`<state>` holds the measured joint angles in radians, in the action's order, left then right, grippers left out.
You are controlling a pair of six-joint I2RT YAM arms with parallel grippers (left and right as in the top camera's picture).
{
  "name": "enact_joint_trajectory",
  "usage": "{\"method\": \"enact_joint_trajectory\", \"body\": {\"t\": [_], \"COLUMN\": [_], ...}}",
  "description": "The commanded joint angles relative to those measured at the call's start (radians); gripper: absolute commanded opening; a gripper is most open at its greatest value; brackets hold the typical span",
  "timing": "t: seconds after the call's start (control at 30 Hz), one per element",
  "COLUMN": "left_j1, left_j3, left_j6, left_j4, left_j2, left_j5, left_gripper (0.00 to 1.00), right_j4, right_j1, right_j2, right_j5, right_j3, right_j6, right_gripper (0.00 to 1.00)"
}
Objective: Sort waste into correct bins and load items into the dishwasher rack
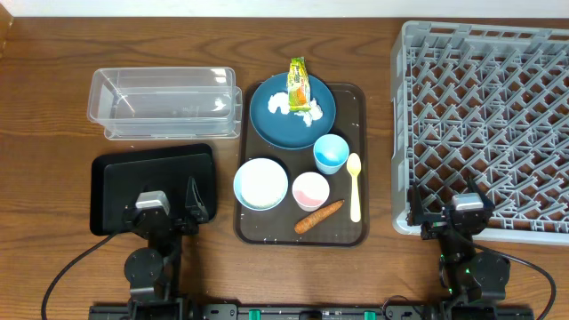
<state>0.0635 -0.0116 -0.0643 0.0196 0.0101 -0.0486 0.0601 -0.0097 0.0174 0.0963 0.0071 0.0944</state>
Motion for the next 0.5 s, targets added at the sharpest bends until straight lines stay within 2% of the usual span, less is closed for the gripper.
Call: {"method": "enact_joint_trajectory", "body": {"t": [0.0, 0.13, 0.33, 0.47], "left_j1": [0.002, 0.002, 0.002, 0.002], "left_j3": [0.004, -0.035, -0.152, -0.282], "left_j6": [-0.046, -0.045, -0.045, -0.045], "left_j4": [0.047, 0.048, 0.055, 0.055], "left_j2": [-0.005, 0.026, 0.204, 0.391], "left_j5": [0.011, 0.012, 0.004, 0.002], "left_gripper": [0.94, 0.94, 0.94, 0.94], "right_j4": [-0.004, -0.004, -0.003, -0.003], "right_j1": [-0.01, -0.01, -0.01, -0.01], "right_j2": [-0.006, -0.006, 0.029, 0.136], "right_j5": [0.003, -0.032, -0.055, -0.072], "right_j3": [0.0, 0.013, 0.081, 0.168], "right_j6": [-0.046, -0.169, -0.176, -0.175], "right_gripper": [0.99, 0.99, 0.99, 0.99]}}
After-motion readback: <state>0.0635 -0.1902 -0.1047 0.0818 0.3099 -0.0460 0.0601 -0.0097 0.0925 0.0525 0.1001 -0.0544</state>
